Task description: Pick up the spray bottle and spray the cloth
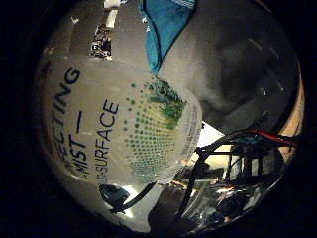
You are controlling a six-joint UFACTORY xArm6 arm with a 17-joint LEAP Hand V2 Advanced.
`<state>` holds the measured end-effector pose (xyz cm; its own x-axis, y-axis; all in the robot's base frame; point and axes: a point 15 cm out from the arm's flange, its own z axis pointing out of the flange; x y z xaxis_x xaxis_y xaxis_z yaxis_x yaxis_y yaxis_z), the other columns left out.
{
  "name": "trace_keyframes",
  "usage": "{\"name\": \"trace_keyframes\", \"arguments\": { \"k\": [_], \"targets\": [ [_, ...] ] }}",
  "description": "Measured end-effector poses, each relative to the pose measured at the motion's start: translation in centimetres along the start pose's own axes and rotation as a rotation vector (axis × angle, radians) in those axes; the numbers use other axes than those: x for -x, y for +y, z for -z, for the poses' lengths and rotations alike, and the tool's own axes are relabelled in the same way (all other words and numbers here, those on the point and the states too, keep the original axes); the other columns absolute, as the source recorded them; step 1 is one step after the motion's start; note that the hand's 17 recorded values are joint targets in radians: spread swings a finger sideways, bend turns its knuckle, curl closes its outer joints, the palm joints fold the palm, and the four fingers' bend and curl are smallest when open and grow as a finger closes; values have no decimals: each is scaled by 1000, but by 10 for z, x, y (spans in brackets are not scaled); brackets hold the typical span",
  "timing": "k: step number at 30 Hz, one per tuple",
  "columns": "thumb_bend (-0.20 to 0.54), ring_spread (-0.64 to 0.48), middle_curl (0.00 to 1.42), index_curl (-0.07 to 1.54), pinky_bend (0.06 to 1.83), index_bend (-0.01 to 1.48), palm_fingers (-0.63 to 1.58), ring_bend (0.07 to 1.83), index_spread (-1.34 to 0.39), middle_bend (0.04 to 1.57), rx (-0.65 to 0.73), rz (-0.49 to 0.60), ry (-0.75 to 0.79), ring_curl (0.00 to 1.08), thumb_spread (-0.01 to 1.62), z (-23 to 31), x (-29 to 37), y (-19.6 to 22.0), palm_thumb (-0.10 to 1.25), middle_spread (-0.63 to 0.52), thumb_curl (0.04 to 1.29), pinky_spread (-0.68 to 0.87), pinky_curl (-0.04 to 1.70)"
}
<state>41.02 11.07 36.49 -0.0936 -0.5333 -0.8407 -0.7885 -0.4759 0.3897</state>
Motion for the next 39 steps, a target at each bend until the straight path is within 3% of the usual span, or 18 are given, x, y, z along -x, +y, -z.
{"name": "trace_keyframes", "arguments": {
  "k": [8, 19, 39],
  "targets": [
    [-17, -282, 1147, 718, 939, 1237, 1087, 1297, -183, 1223, 60, -93, -37, 979, 166, -19, -20, -26, 1128, -208, 997, -157, 1448],
    [-17, -282, 1149, 719, 939, 1233, 1085, 1297, -183, 1223, 16, -159, -30, 981, 164, -28, -39, -60, 1128, -209, 994, -159, 1449],
    [-18, -278, 1150, 724, 948, 1226, 1090, 1300, -185, 1219, -65, -70, 16, 979, 173, -16, 7, -43, 1125, -209, 983, -160, 1447]
  ]
}}
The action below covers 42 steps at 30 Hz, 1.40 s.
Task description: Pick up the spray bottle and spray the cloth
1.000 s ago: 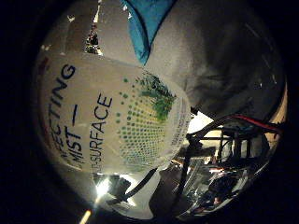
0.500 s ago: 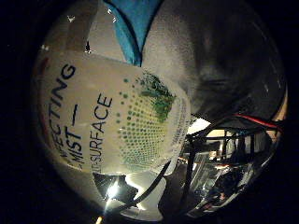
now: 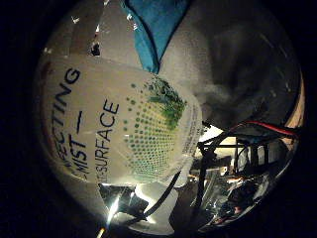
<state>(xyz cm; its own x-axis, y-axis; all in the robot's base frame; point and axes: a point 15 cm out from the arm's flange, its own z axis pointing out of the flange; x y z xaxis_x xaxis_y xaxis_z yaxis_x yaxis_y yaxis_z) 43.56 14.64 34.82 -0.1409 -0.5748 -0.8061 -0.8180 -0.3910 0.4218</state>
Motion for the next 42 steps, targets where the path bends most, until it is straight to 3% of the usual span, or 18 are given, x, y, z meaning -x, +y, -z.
{"name": "trace_keyframes", "arguments": {
  "k": [15, 25, 31, 37, 42],
  "targets": [
    [-17, -278, 1151, 726, 956, 1225, 1090, 1301, -185, 1218, 44, -55, -10, 977, 172, -39, -25, -47, 1126, -210, 971, -158, 1448],
    [-17, -279, 1152, 724, 955, 1230, 1091, 1305, -183, 1217, 25, 35, -91, 982, 191, -38, 21, -40, 1122, -210, 983, -157, 1450],
    [-17, -279, 1152, 722, 955, 1231, 1091, 1304, -183, 1217, -14, 188, -164, 983, 201, -35, 74, -30, 1116, -210, 984, -157, 1450],
    [-17, -279, 1152, 723, 957, 1226, 1087, 1306, -185, 1219, -80, 465, -215, 984, 205, -39, 142, -10, 1116, -210, 985, -157, 1451],
    [-17, -279, 1152, 725, 957, 1225, 1089, 1305, -186, 1219, -156, 591, -310, 984, 206, -46, 177, -4, 1115, -210, 986, -156, 1450]
  ]
}}
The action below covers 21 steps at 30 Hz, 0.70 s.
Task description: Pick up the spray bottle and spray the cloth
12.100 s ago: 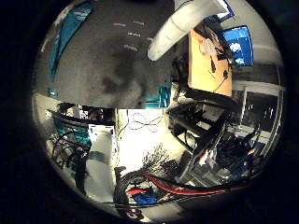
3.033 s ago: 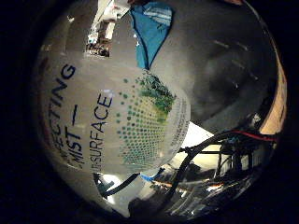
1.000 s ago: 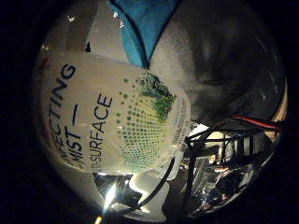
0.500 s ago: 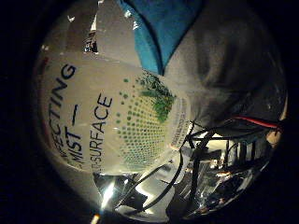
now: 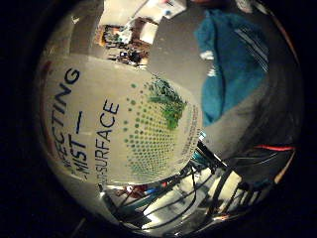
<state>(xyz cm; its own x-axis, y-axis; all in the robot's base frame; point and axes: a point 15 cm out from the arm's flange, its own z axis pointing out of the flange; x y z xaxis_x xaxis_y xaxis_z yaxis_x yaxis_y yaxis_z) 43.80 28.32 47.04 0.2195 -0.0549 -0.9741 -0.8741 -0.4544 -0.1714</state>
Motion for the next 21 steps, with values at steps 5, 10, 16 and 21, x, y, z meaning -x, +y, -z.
{"name": "trace_keyframes", "arguments": {
  "k": [5, 10, 16, 21],
  "targets": [
    [-18, -279, 1151, 727, 957, 1224, 1089, 1305, -186, 1219, -63, 87, -5, 985, 214, -28, -5, -5, 1106, -210, 988, -156, 1450],
    [-18, -278, 1151, 727, 957, 1224, 1089, 1299, -185, 1219, -134, 137, 11, 981, 222, -71, -31, 2, 1101, -209, 989, -156, 1450],
    [-17, -278, 1151, 727, 956, 1224, 1090, 1300, -185, 1219, -183, 264, 132, 980, 228, -119, -48, -9, 1099, -210, 995, -156, 1450],
    [-18, -278, 1153, 727, 957, 1229, 1089, 1301, -184, 1213, -218, 296, 207, 979, 228, -138, -65, -22, 1100, -211, 995, -155, 1450]
  ]
}}
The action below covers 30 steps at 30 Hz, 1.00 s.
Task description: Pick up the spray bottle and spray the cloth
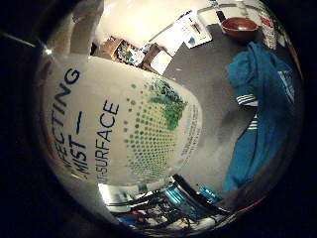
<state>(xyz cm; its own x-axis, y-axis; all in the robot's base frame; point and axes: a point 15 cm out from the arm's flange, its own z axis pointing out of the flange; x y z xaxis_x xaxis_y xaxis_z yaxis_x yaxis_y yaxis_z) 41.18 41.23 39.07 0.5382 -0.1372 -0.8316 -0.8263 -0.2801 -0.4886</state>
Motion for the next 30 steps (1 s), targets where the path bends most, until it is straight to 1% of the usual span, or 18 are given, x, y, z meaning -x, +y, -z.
{"name": "trace_keyframes", "arguments": {
  "k": [5, 14, 18, 22, 26, 30],
  "targets": [
    [-18, -278, 1154, 725, 956, 1230, 1091, 1300, -183, 1214, 6, -9, 29, 978, 228, -19, -21, 0, 1100, -212, 993, -155, 1450],
    [-18, -277, 1154, 722, 961, 1230, 1093, 1293, -178, 1215, -6, -45, 65, 978, 227, -38, -68, -22, 1101, -211, 991, -155, 1438],
    [-20, -276, 1154, 721, 958, 1230, 1094, 1294, -175, 1215, -37, -67, 78, 978, 230, -45, -89, -34, 1097, -211, 987, -162, 1429],
    [-21, -274, 1151, 717, 960, 1225, 1097, 1291, -174, 1208, -53, -78, 63, 971, 238, -54, -94, -42, 1089, -210, 983, -168, 1411],
    [-25, -270, 1150, 717, 973, 1225, 1103, 1288, -174, 1199, -69, -92, 42, 963, 285, -62, -97, -54, 1059, -210, 980, -174, 1391],
    [-24, -266, 1144, 715, 998, 1217, 1106, 1281, -180, 1189, -47, -140, 34, 951, 360, -75, -111, -43, 1031, -210, 977, -188, 1369]
  ]
}}
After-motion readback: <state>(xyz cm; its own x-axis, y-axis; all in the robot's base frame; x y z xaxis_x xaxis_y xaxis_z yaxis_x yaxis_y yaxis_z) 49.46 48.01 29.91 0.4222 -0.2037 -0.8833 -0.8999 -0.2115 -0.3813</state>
